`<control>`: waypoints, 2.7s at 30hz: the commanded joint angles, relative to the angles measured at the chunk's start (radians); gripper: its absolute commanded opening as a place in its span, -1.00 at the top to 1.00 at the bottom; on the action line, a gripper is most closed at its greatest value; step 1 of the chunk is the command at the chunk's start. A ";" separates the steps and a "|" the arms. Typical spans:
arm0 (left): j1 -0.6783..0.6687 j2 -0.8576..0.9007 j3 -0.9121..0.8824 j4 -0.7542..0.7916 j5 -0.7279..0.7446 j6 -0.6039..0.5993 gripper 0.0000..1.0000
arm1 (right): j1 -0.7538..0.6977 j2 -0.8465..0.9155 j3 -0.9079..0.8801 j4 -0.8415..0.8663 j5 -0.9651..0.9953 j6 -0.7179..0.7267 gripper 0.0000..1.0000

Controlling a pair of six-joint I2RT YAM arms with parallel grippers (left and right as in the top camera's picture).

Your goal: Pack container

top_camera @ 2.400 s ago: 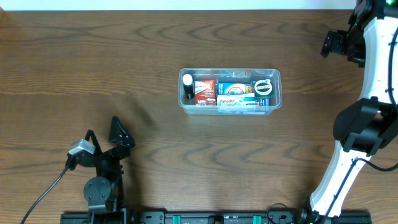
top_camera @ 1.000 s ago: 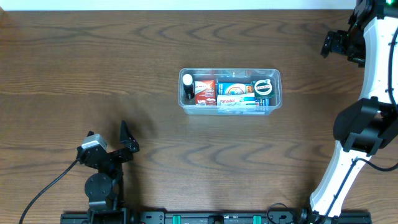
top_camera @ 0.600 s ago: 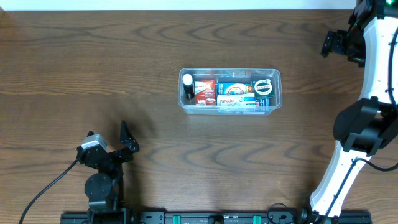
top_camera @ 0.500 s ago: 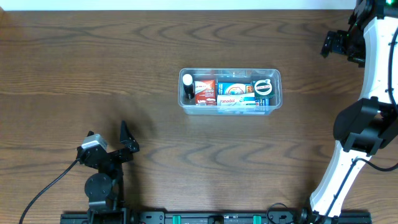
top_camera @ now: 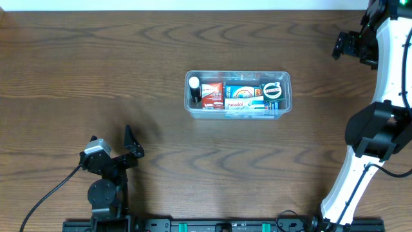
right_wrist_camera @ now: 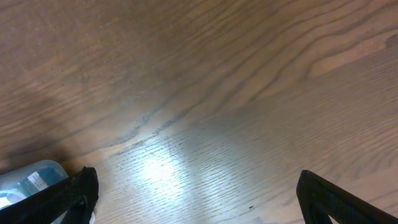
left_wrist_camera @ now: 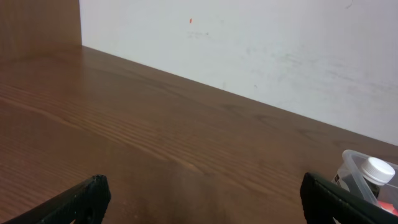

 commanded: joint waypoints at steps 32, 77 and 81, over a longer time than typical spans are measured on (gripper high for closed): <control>0.002 -0.007 -0.018 -0.045 -0.008 0.024 -0.96 | 0.262 -0.782 -0.005 0.441 0.091 0.003 -0.99; 0.002 -0.007 -0.018 -0.044 -0.008 0.024 -0.96 | 0.223 -1.963 -2.210 1.890 -0.001 -0.008 -0.98; 0.002 -0.007 -0.018 -0.044 -0.008 0.024 -0.96 | 0.223 -2.041 -2.245 1.884 -0.003 0.000 -0.99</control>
